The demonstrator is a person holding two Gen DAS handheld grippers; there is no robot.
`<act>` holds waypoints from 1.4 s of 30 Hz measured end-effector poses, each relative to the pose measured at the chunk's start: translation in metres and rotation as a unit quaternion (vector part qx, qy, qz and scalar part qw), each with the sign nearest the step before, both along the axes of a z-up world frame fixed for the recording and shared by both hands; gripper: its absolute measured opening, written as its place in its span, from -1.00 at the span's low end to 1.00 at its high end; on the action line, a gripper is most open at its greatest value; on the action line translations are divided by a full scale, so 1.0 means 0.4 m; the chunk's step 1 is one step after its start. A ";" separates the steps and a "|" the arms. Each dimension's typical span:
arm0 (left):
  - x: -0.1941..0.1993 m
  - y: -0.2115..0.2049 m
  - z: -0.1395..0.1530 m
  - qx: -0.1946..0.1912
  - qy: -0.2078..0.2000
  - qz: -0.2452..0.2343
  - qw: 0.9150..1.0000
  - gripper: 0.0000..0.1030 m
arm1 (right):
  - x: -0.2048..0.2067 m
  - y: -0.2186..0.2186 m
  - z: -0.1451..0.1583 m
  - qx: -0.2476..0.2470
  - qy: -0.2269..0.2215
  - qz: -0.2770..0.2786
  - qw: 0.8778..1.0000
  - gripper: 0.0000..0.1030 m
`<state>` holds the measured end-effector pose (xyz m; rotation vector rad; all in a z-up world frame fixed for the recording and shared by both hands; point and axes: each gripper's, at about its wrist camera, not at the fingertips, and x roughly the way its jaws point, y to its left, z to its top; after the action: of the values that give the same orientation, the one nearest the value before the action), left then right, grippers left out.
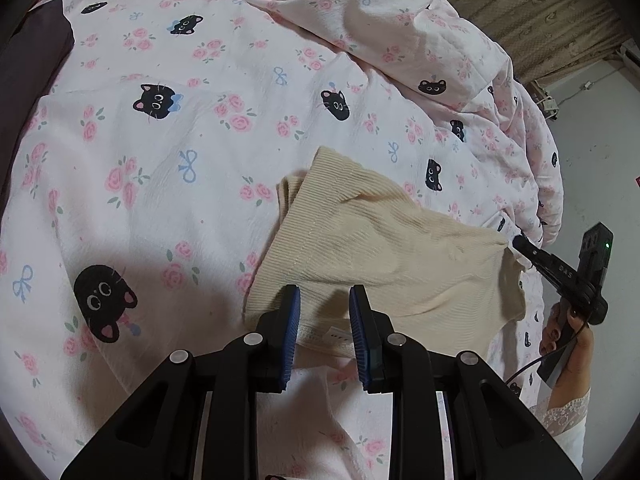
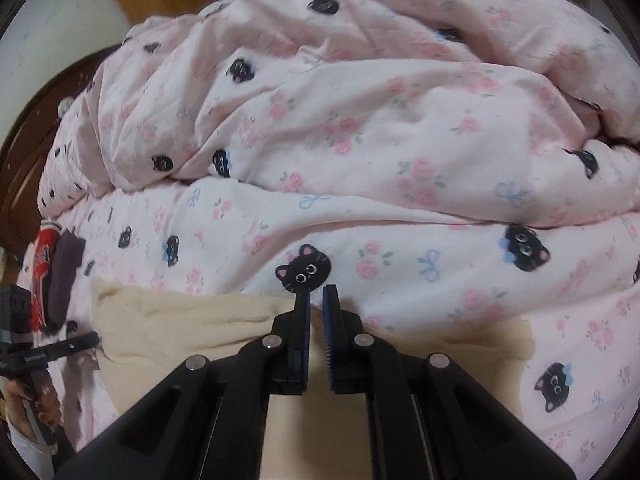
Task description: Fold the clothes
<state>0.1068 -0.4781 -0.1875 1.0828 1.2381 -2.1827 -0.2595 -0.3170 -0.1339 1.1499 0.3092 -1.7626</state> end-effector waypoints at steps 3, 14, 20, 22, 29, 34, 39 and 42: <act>0.000 -0.001 0.001 0.001 0.000 0.000 1.000 -0.58 | 0.028 0.044 0.010 -0.001 0.002 0.012 1.000 -0.83; 0.002 0.002 0.002 0.000 0.001 0.001 1.000 -0.58 | 0.133 0.233 0.002 0.034 0.077 -0.011 0.996 -0.12; 0.000 0.006 0.001 -0.008 -0.002 -0.003 1.000 -0.57 | 0.057 0.364 -0.021 0.003 0.021 -0.144 0.989 -0.10; -0.001 0.011 0.003 -0.014 -0.004 -0.004 1.000 -0.57 | 0.019 0.400 -0.044 -0.010 -0.023 -0.176 0.984 -0.10; -0.006 0.019 0.004 -0.028 -0.009 -0.007 1.000 -0.57 | -0.061 0.445 -0.106 -0.066 -0.144 -0.205 0.966 -0.09; -0.006 0.019 0.003 -0.030 -0.009 -0.006 0.999 -0.57 | -0.082 0.448 -0.112 -0.088 -0.161 -0.221 0.958 -0.09; -0.007 0.018 0.003 -0.032 -0.010 -0.007 0.999 -0.57 | -0.091 0.448 -0.110 -0.098 -0.172 -0.230 0.953 -0.13; -0.007 0.019 0.003 -0.032 -0.009 -0.008 0.999 -0.57 | -0.095 0.445 -0.117 -0.101 -0.182 -0.230 0.951 -0.17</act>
<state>0.1042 -0.4706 -0.1864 1.0875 1.1466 -2.2043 -0.2976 -0.1389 -0.1806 1.4416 -0.3851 -1.8702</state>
